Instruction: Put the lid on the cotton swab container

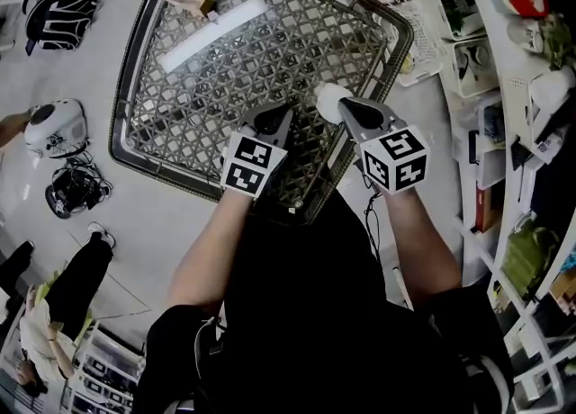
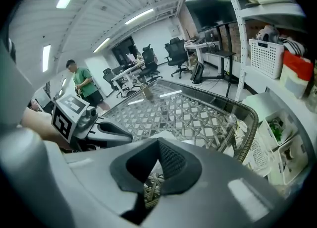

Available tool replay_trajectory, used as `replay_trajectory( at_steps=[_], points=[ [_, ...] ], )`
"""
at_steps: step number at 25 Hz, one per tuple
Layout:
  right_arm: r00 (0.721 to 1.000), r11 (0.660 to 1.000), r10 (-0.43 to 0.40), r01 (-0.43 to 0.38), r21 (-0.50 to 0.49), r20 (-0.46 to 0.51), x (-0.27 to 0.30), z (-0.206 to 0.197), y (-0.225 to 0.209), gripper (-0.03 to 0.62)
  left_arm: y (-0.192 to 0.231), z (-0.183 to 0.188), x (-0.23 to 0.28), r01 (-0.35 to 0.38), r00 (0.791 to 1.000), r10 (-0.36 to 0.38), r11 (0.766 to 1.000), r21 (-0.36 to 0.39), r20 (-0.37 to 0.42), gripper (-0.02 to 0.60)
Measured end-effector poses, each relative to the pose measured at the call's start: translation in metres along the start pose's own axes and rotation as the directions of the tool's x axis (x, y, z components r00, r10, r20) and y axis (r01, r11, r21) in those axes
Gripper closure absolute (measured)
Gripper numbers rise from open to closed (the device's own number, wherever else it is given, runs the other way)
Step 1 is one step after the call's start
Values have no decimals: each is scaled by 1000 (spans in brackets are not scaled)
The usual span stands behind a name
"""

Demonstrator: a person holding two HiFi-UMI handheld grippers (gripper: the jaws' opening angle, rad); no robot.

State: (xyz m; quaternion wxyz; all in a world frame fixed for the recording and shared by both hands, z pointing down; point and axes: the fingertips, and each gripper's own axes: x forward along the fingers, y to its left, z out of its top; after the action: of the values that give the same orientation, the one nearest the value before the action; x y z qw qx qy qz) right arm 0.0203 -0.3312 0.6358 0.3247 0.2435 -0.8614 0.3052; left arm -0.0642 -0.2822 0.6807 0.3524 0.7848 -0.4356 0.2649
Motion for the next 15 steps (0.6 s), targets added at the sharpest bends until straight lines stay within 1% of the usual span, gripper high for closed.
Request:
replay_trajectory(
  at_steps=[7, 10, 13, 15],
  points=[
    [999, 1000, -12, 11, -8, -40, 4, 1, -1, 585, 6, -3, -5, -7, 1000, 7, 1000, -27, 6, 574],
    [996, 999, -26, 23, -30, -91, 7, 0, -2, 585, 9, -5, -8, -10, 1000, 11, 999, -38, 12, 572],
    [987, 997, -45, 33, -77, -153, 10, -1, -2, 583, 10, -4, -11, -13, 1000, 14, 999, -44, 25, 572],
    [984, 995, -49, 34, -90, -171, 13, 0, -1, 583, 10, -3, -16, -18, 999, 19, 999, -47, 37, 574]
  ],
)
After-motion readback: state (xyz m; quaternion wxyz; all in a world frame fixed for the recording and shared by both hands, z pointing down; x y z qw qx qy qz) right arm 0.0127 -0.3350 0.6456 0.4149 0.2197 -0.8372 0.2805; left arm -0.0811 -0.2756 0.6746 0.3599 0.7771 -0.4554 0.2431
